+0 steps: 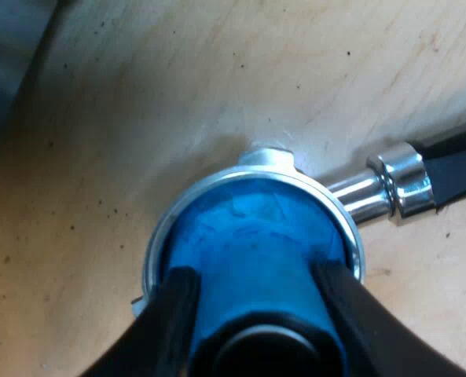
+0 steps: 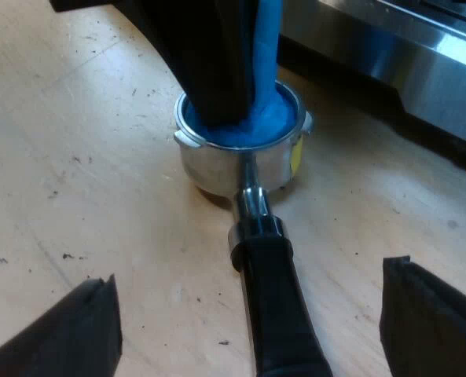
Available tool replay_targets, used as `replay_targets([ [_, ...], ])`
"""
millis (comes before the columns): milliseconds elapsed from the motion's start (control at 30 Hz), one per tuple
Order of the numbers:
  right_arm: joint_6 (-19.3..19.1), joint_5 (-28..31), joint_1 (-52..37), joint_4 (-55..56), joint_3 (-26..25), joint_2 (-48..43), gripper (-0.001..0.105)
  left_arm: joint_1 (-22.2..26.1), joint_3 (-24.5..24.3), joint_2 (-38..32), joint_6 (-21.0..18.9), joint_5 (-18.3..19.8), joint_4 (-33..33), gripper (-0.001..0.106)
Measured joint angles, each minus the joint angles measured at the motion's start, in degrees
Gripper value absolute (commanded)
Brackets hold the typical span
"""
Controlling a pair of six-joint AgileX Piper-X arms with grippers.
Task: Grind coffee beans and then tamp
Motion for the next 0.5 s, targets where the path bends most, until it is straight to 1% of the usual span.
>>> replay_targets([
  [167,0.0,0.0,0.0,-0.2,0.0,0.0,0.070,-0.2,-0.3,-2.3,0.0,-1.2,1.5,0.000],
  [300,0.0,0.0,0.0,-2.6,0.0,0.0,0.070,-0.2,-0.3,-3.9,-0.1,-1.7,2.8,0.000],
  [500,-0.1,0.0,0.0,-5.2,0.0,0.0,0.070,-0.2,-3.1,-7.8,-0.2,-1.8,3.2,0.000],
])
